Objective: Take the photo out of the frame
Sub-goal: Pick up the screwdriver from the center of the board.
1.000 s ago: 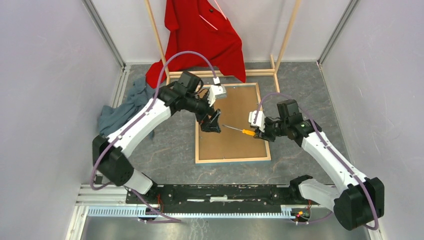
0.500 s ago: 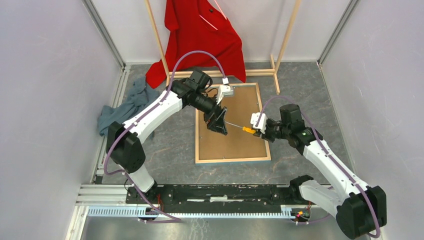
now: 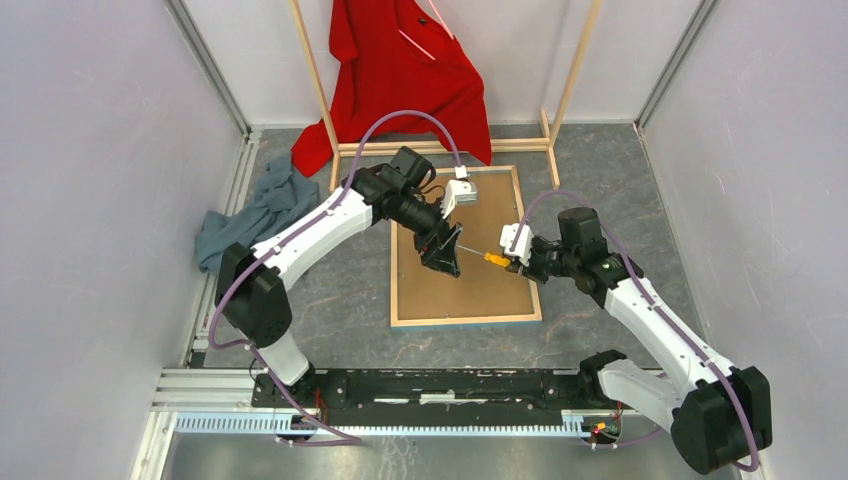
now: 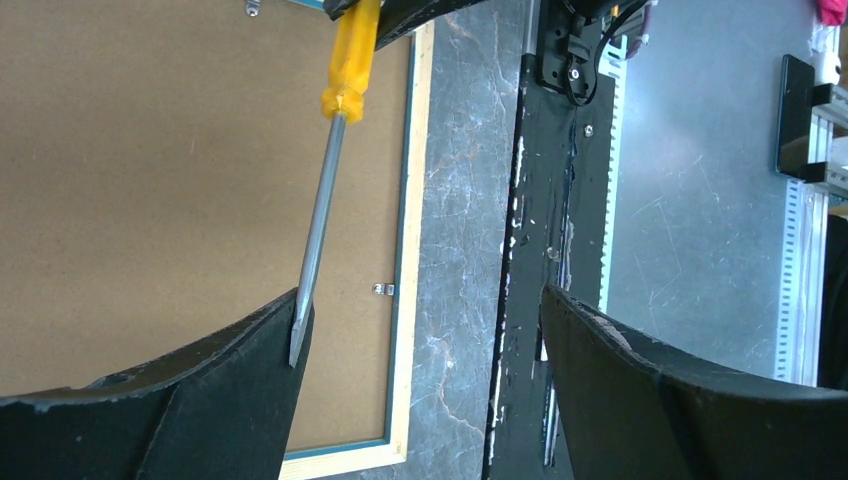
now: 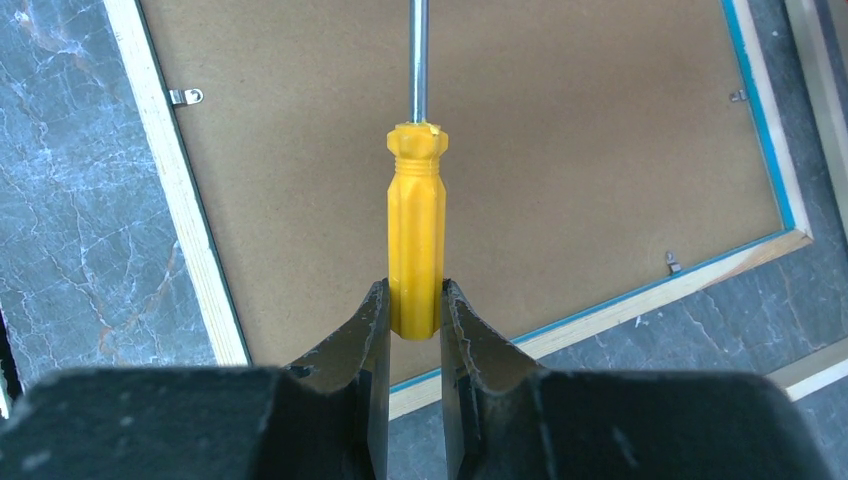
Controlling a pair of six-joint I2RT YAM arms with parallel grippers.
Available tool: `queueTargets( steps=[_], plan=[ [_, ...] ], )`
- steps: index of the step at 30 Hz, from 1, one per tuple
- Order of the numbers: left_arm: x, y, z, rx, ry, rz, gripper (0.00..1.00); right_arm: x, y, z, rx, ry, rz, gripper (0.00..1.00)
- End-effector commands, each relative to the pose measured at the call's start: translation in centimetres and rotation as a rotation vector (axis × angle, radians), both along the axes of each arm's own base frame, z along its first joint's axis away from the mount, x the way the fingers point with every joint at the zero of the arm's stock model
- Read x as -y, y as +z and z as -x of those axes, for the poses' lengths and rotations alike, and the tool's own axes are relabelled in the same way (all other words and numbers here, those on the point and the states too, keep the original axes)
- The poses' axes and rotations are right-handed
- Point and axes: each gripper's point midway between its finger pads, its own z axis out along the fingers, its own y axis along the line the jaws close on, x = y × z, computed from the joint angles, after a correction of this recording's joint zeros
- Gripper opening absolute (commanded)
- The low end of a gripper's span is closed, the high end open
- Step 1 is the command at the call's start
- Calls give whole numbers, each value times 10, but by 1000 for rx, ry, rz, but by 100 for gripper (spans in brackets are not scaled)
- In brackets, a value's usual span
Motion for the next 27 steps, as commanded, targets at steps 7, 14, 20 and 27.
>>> queueTargets(
  steps=[7, 14, 20, 27],
  plan=[
    [12, 0, 1, 40, 0, -19, 78, -6, 2, 2, -6, 36, -22, 0],
    [14, -7, 0, 51, -2, -41, 47, -6, 1, 5, -10, 50, -21, 0],
    [16, -10, -1, 58, -7, -48, 9, -7, 1, 6, -12, 58, -21, 0],
    [15, -13, 0, 70, -18, -55, 2, -5, 4, 4, -12, 51, -25, 44]
  ],
)
